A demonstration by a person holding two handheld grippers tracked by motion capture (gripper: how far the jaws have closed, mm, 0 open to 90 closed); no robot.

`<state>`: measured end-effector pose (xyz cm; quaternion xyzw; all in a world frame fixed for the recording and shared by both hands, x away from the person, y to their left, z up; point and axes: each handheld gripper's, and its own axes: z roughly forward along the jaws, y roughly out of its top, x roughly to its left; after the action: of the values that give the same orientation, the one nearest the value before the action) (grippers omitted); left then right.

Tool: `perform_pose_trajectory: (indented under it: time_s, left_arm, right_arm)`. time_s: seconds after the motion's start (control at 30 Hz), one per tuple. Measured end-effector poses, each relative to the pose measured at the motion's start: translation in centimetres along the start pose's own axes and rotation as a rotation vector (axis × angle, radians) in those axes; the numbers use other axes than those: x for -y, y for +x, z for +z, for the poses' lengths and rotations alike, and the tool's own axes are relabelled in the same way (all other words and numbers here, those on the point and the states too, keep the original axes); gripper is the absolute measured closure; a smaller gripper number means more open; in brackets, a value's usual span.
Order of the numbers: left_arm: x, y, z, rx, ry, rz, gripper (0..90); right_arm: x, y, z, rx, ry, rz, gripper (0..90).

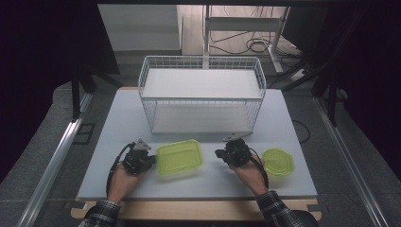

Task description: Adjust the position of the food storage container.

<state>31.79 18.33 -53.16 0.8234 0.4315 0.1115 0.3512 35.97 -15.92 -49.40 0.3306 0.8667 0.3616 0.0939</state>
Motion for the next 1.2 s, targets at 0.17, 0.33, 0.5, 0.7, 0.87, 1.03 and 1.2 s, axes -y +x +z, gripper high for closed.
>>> perform_pose_trajectory:
  time_s: [0.17,0.33,0.5,0.7,0.87,1.03,1.2]
  left_arm:
    - [-0.9,-1.5,0.9,0.033,0.01,0.05,87.6]
    - [-1.4,-2.8,1.4,0.062,0.012,0.081,87.2]
    - [-1.6,-4.1,1.5,0.099,0.014,0.114,86.7]
    - [-1.1,-4.3,0.5,0.079,-0.011,0.116,81.4]
    - [0.0,-3.5,-1.0,0.035,-0.054,0.081,58.3]
    - [0.8,-3.5,-1.7,0.016,-0.088,0.087,34.1]
    - [1.2,-3.9,-1.9,0.009,-0.082,0.091,12.4]
  right_arm:
    - [0.2,0.3,0.3,0.005,0.019,-0.004,87.5]
    - [0.5,0.2,-0.2,0.023,0.029,-0.001,87.4]
    - [1.2,-0.2,-1.2,0.049,0.037,0.011,87.4]
    - [1.5,-0.7,-2.0,0.092,0.035,0.004,84.2]
    - [1.9,-0.8,-3.1,0.093,-0.006,0.016,73.7]
    - [2.3,-0.9,-3.9,0.066,-0.045,0.035,61.2]
    - [2.6,-0.6,-4.3,0.058,-0.07,0.039,41.3]
